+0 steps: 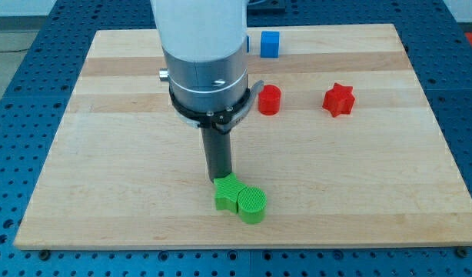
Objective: Position yourself at the top right corner of the blue cube
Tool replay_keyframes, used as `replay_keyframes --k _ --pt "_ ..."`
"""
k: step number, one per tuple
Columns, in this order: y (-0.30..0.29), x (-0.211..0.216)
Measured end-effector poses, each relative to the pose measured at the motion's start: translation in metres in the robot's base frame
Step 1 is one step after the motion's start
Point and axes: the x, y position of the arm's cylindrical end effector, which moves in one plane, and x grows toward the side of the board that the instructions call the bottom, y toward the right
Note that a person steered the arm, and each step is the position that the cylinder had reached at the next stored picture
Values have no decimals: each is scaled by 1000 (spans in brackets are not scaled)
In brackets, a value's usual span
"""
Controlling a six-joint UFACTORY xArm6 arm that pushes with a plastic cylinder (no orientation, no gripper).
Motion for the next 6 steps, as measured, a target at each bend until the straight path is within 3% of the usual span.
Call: replay_keyframes --k 1,2,3,4,6 --pt "0 2" --pt "-22 -32" --pt "-37 -100" --pt "-8 -153" --pt "158 -268"
